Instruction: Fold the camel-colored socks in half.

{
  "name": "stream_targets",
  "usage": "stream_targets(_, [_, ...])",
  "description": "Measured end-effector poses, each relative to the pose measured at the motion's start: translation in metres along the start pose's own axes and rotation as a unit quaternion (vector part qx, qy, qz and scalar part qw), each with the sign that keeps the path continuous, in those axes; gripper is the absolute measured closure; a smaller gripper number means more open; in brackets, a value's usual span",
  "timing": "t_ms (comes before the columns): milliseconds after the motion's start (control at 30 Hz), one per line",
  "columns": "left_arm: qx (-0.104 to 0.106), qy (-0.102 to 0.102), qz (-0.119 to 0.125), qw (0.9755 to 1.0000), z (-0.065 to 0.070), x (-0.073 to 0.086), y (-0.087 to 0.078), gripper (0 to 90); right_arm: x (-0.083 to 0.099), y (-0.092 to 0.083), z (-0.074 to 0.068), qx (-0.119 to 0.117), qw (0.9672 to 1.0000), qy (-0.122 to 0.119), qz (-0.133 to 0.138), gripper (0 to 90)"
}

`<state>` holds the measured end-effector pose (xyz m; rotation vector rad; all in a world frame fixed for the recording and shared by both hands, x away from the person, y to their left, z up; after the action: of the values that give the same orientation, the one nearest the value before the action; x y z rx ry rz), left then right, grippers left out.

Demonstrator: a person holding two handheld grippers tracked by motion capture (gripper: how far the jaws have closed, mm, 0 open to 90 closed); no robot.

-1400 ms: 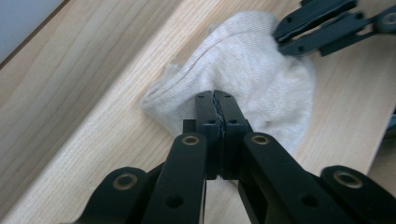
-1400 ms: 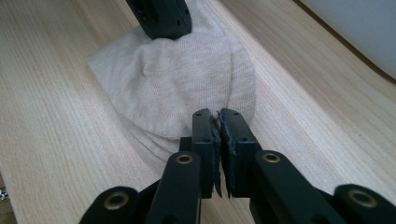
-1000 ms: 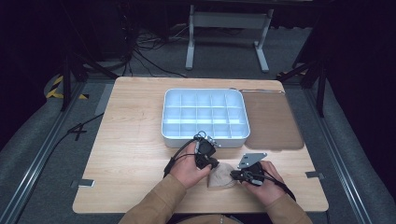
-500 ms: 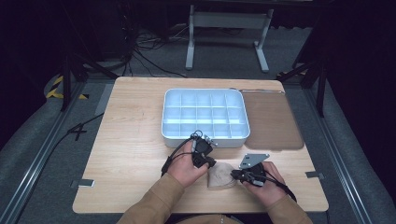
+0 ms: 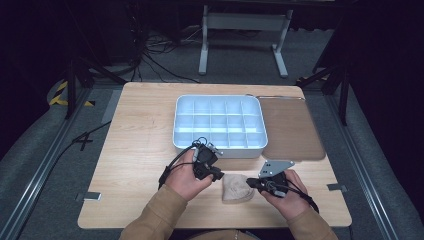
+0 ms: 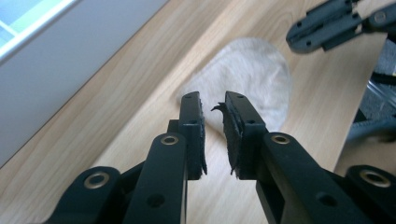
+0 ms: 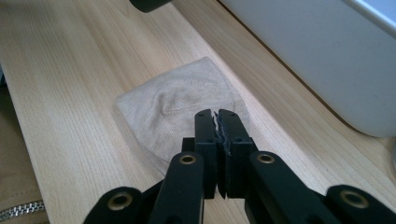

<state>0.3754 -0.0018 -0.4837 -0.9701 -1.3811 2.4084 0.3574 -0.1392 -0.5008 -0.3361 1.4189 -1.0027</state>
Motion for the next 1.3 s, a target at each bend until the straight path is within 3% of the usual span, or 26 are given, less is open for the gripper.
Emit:
stream_targets(300, [-0.003,-0.005,-0.019,0.9998,-0.004,0.008,-0.002,73.3,-0.01,0.01,-0.006,-0.019,0.9997,0.005,0.016,88.0])
stream_targets(733, [-0.02,-0.001,-0.035,0.9992,-0.013,0.023,-0.002,72.2,-0.02,0.022,-0.004,-0.029,0.9991,0.014,0.029,88.4])
stream_targets(933, [-0.019,-0.007,-0.042,0.9989,-0.015,0.028,0.0,71.1,-0.019,0.029,-0.005,-0.034,0.9991,0.017,0.02,88.5])
stream_targets(1300, [-0.018,-0.011,-0.055,0.9983,-0.014,0.031,0.005,70.3,-0.004,0.045,-0.013,-0.051,0.9982,0.011,-0.031,88.9])
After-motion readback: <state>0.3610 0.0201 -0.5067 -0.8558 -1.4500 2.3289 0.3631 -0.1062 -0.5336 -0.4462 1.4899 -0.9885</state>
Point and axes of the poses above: each handheld gripper's, and its own axes: y roughly forward along the jaws, x roughly out of its underside, z roughly to its right, the point moved 10 cm from there along y, roughly forward along the jaws, and after that the axes turned 14 degrees about -y, right-handed, at the moved point
